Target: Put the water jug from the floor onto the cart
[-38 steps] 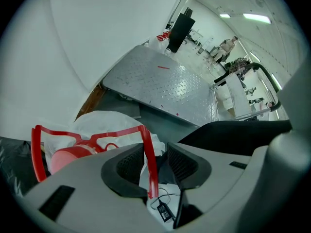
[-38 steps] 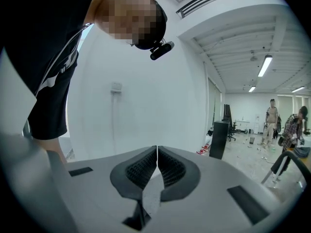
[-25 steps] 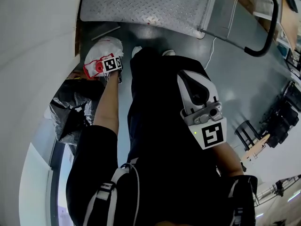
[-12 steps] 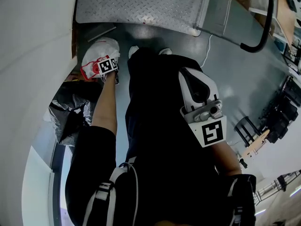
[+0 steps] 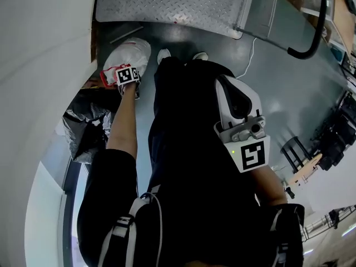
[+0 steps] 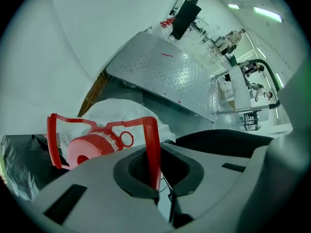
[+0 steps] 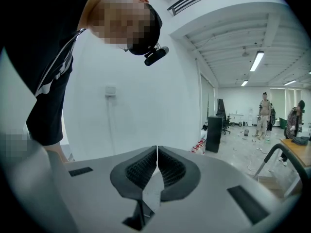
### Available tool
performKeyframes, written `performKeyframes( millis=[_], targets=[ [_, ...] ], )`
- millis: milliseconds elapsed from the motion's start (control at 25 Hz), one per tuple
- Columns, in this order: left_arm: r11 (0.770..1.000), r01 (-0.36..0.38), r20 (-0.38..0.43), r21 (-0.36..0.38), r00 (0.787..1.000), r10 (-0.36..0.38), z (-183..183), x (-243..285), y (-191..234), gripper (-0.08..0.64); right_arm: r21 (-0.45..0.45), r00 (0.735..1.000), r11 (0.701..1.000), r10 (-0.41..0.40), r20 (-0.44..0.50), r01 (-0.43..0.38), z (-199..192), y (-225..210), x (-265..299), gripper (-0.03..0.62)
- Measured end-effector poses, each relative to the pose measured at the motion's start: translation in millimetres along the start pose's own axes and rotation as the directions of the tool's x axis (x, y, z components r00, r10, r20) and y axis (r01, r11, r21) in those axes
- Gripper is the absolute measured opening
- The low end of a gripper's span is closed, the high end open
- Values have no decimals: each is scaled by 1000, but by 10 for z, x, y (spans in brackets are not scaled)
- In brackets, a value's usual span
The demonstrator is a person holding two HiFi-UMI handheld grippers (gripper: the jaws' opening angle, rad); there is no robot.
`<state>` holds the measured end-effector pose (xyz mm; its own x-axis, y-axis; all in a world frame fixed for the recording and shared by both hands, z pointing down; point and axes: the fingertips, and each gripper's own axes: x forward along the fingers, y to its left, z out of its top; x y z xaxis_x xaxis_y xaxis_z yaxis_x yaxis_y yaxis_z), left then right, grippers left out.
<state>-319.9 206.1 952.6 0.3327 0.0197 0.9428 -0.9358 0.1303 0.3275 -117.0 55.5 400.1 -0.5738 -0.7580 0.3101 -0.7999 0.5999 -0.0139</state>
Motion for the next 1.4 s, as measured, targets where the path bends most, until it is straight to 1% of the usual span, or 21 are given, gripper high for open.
performKeyframes(
  millis=[80,280,360,600,880,1160,1280,1400],
  targets=[
    [1000,8,-9,-7,1000,-8,-22,-45,17,23,7,1000,1000,-11,3,11,19,-37,-32,19],
    [998,13,-8,-68,1000,-13,13,-238,74,23,28,999,999,-36,12,36,111,-139,-128,20],
    [998,17,-8,-65,1000,-18,23,-327,60,23,36,999,998,-49,21,48,166,-182,-179,20],
    [999,27,-22,41,999,-26,75,-638,-134,23,69,994,994,-90,58,86,377,-268,-282,20],
    [992,30,-38,120,999,-26,65,-927,-500,23,99,979,986,-150,139,137,662,-408,-543,20],
    [984,11,-65,180,998,1,146,-1092,-639,23,166,955,966,-227,191,197,737,-545,-707,20],
    [975,-12,-74,221,997,29,163,-1151,-615,25,191,947,960,-245,208,206,733,-547,-783,20],
    [964,-5,-75,266,997,25,195,-1203,-647,25,200,941,954,-265,211,224,739,-586,-837,20]
  ],
)
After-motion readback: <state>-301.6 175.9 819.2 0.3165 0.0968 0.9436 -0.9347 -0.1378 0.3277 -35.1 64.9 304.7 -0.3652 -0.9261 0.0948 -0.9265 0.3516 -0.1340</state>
